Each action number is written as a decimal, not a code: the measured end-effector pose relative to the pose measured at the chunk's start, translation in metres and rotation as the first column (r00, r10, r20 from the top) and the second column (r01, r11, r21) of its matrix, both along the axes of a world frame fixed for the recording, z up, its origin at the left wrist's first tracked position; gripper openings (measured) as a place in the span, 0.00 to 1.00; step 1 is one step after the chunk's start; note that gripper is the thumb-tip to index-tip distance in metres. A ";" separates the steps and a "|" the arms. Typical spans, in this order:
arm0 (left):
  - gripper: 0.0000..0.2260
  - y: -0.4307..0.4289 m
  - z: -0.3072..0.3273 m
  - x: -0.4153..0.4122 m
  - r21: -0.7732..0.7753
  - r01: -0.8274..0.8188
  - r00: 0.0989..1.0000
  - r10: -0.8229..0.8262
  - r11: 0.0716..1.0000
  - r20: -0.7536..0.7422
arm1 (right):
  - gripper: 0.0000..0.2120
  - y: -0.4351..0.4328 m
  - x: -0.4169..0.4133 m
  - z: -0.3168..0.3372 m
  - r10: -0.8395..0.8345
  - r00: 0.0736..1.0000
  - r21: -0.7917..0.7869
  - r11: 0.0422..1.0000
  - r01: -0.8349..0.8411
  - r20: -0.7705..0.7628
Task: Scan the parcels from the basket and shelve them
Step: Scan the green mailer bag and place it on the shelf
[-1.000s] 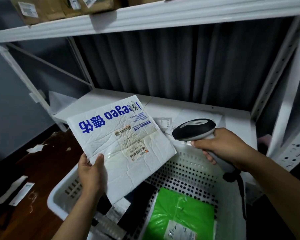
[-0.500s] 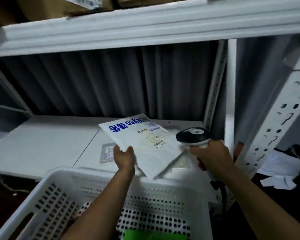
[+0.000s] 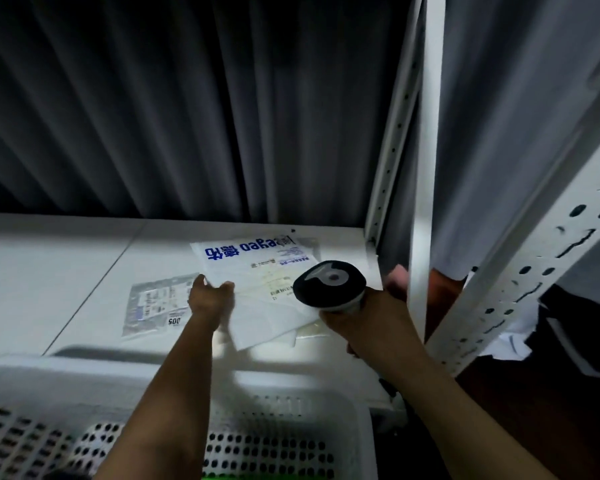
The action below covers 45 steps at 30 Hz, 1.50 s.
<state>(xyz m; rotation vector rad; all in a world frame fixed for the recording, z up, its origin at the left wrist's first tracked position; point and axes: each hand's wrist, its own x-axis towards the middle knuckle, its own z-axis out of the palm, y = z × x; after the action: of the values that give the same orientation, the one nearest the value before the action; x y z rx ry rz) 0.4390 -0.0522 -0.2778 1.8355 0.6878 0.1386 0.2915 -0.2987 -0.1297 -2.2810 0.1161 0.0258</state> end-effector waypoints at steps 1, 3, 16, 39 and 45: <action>0.15 0.006 0.002 -0.001 0.010 0.047 0.999 -0.047 0.999 -0.008 | 0.14 0.002 -0.001 0.001 0.009 1.000 -0.012 1.000 -0.010 -0.005; 0.25 0.015 0.007 -0.005 0.008 0.115 0.993 -0.115 0.993 0.006 | 0.14 0.005 -0.004 0.004 0.035 0.999 -0.028 0.999 -0.035 -0.004; 0.11 0.031 0.036 -0.220 0.207 0.252 0.922 -0.300 0.945 0.246 | 0.08 0.053 -0.075 -0.004 0.259 0.956 0.077 0.965 -0.250 -0.141; 0.36 0.059 -0.210 -0.353 0.043 0.429 0.672 -0.287 0.902 -0.683 | 0.14 0.090 -0.118 -0.094 0.464 0.846 -0.124 0.853 -0.507 -0.264; 0.17 0.042 -0.154 -0.351 -0.014 0.350 0.759 -0.293 0.936 -0.581 | 0.14 0.096 -0.116 -0.088 0.465 0.844 -0.113 0.855 -0.506 -0.268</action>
<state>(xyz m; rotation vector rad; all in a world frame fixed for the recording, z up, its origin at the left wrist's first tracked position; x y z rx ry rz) 0.0875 -0.0102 -0.4318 2.0749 0.7668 -0.6576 0.1759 -0.2030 -0.2174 -2.4223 -0.3626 0.5731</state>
